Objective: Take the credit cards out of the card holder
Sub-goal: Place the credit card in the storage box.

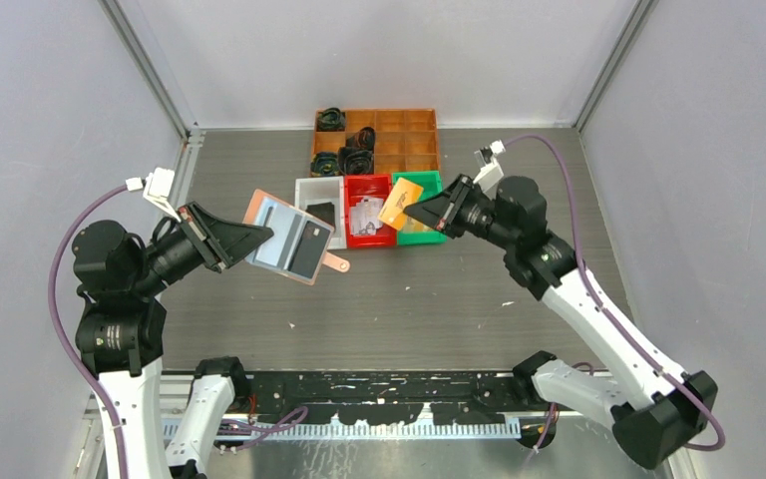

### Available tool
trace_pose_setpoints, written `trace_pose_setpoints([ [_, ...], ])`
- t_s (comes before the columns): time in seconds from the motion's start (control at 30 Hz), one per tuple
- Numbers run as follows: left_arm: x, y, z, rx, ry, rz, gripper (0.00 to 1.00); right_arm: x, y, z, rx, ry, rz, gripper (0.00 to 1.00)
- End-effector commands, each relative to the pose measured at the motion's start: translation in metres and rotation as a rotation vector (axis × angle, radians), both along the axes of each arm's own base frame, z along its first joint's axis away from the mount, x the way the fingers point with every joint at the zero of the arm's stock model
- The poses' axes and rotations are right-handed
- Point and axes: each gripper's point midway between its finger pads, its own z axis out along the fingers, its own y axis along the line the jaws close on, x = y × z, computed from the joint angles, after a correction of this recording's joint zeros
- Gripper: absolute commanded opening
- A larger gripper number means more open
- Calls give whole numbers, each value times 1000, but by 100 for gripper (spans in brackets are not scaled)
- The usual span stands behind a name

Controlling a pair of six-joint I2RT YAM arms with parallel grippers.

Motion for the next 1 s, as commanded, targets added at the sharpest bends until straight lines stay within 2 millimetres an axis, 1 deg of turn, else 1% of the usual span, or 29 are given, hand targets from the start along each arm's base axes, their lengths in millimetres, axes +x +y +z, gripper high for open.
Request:
trace_pose_setpoints([
  [0.0, -10, 0, 14, 47, -109, -7, 0, 30, -33, -47, -329, 60, -93, 1],
  [0.23, -17, -4, 16, 35, -125, -38, 0, 95, -53, -92, -605, 85, -187, 1],
  [0.37, -20, -7, 22, 27, -131, -62, 0, 125, -51, -115, -686, 106, -178, 1],
  [0.4, -20, -7, 22, 27, -129, -66, 0, 133, -48, -126, -711, 124, -167, 1],
  [0.47, -20, -7, 19, 26, -121, -69, 0, 146, -47, -136, -753, 139, -161, 1],
  [0.53, -21, -7, 16, 25, -119, -68, 0, 156, -44, -149, -778, 155, -142, 1],
  [0.63, -21, -7, 17, 31, -122, -70, 0, 167, -39, -167, -800, 169, -117, 1],
  [0.77, -20, -7, 17, 33, -114, -71, 0, 178, -28, -189, -773, 191, -74, 1],
  [0.83, -20, -7, 17, 35, -117, -68, 0, 180, -16, -195, -730, 193, -29, 1],
  [0.9, -20, -6, 17, 38, -118, -67, 0, 186, -11, -201, -722, 197, -15, 1],
  [0.97, -20, -6, 17, 37, -112, -67, 0, 188, -12, -203, -727, 216, -8, 1],
])
